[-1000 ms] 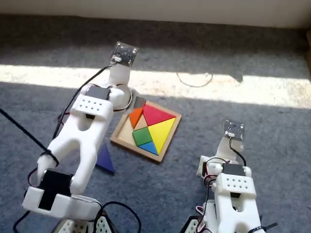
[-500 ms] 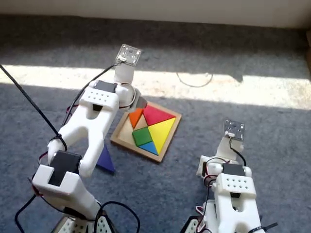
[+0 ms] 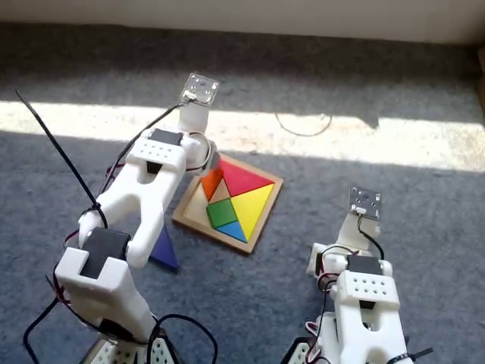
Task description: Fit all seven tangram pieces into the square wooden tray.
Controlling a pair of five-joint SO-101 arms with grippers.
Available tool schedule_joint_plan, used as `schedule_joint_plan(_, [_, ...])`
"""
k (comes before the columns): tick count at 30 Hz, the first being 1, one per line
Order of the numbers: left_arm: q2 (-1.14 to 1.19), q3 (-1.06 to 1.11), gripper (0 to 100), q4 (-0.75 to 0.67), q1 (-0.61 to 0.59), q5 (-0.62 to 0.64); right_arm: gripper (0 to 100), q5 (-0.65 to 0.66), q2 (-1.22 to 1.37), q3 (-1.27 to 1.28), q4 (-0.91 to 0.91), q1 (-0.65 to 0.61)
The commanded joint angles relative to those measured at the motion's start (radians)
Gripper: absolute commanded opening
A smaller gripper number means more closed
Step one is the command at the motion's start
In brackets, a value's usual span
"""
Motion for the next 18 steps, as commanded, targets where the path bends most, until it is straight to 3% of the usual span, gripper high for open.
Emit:
schedule_joint_plan(1, [0.004, -0.012, 22, -0.017, -0.019, 0.003, 0.5, 0.011, -0.016, -0.004, -0.016, 0.010])
schedule_joint_plan(18, [0.001, -0.004, 22, 0.057, -0.008, 0.006, 0.5, 0.011, -0.024, 0.019, -0.018, 0.010])
